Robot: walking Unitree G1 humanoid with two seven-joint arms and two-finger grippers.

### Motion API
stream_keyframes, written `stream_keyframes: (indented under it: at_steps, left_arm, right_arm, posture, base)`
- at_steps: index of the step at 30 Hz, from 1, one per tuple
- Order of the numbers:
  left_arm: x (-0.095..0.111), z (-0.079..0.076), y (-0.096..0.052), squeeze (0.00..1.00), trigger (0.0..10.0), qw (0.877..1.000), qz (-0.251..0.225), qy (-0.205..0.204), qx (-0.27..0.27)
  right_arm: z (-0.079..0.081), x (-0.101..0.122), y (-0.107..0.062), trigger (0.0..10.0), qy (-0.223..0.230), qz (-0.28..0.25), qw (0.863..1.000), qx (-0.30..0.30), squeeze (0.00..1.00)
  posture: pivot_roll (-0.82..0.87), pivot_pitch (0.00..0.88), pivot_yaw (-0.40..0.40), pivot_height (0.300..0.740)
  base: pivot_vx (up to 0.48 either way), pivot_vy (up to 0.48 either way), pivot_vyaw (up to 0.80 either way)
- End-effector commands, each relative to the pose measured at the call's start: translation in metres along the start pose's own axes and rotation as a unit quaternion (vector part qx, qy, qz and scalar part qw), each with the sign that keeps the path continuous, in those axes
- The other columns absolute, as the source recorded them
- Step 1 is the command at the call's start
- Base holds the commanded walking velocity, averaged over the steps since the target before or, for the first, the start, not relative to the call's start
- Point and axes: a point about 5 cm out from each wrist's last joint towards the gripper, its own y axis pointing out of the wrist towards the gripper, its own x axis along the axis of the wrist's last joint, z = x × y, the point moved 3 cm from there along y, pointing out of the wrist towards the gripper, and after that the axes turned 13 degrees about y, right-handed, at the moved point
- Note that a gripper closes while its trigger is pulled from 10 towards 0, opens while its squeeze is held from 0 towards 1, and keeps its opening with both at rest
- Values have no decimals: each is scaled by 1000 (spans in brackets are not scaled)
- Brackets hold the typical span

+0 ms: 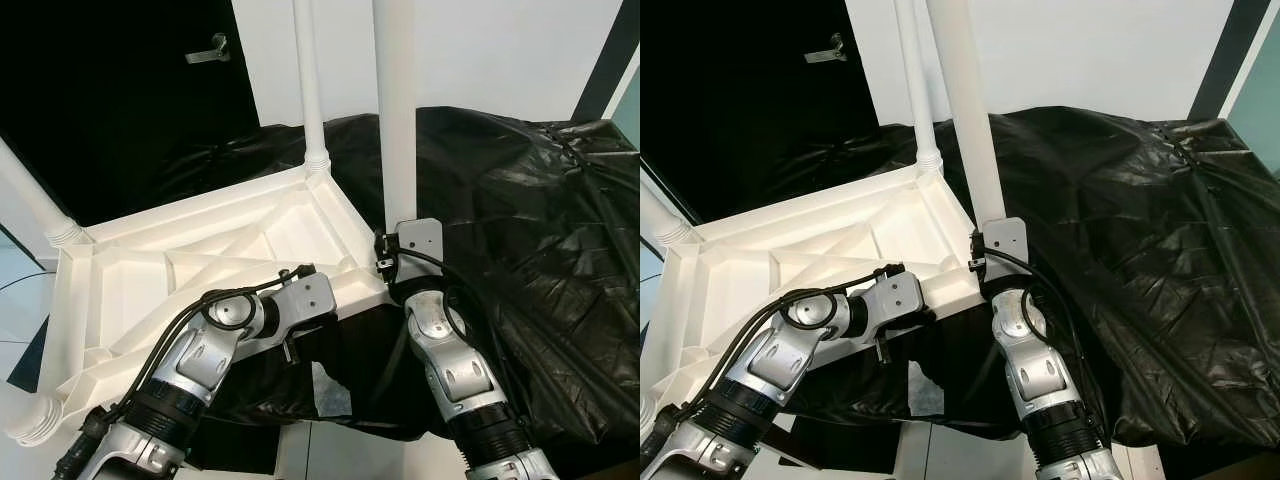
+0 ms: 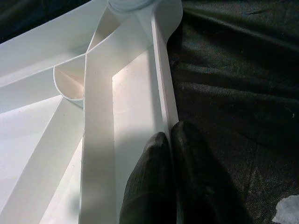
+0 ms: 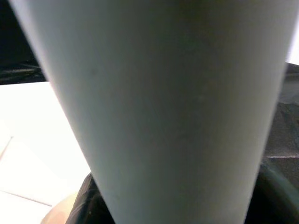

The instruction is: Building children table

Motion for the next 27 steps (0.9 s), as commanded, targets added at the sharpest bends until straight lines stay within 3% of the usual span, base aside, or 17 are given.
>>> stream_keyframes:
  at_steps: [1, 7, 9, 12, 16, 18, 19, 20, 22, 27]
  left_arm:
    - [-18, 23, -14, 0, 10000, 994, 55, -5, 99]
    - [-17, 24, -14, 0, 10000, 994, 54, -5, 99]
    - [-17, 24, -14, 0, 10000, 994, 54, -4, 99]
    - [-17, 24, -14, 0, 10000, 994, 54, -4, 99]
    - [-17, 23, -14, 0, 10000, 994, 54, 0, 93]
    - [-17, 23, -14, 0, 10000, 994, 54, 0, 93]
    - [-18, 23, -14, 0, 10000, 995, 54, 2, 90]
    - [-18, 23, -14, 0, 10000, 995, 54, 2, 90]
    - [-19, 21, -13, 0, 10000, 995, 54, 10, 81]
    - [-20, 18, -14, 0, 10000, 997, 51, 22, 62]
  right_arm:
    - [6, -34, -8, 10000, 6, 80, 997, 12, 0]
    - [0, -35, -9, 10000, 38, 85, 996, -5, 0]
    - [-9, -35, -9, 10000, 75, 90, 993, -26, 0]
    - [-16, -34, -7, 10000, 73, 92, 993, -20, 0]
    - [-29, -33, -5, 10000, 60, 100, 992, 43, 0]
    - [-29, -33, -5, 10000, 60, 100, 992, 43, 0]
    - [-31, -31, -7, 10000, 54, 103, 990, 85, 0]
    - [-31, -31, -7, 10000, 54, 103, 990, 85, 0]
    - [-44, -31, -11, 10000, 33, 115, 978, 171, 0]
    - [-61, -30, -12, 10000, 26, 135, 960, 244, 0]
  posture:
    - [28, 0, 67, 740]
    - [26, 0, 67, 740]
    - [24, 0, 69, 740]
    - [21, 0, 73, 740]
    - [15, 0, 80, 740]
    - [15, 0, 80, 740]
    - [11, 0, 81, 740]
    - [11, 0, 81, 740]
    - [5, 0, 84, 740]
    - [5, 0, 84, 740]
  base:
    - [0, 0, 0]
    - [0, 0, 0]
    - [0, 0, 0]
    - [0, 0, 0]
    - [0, 0, 0]
    - [0, 0, 0]
    - [0, 0, 0]
    - [0, 0, 0]
    - [0, 0, 0]
    - [0, 0, 0]
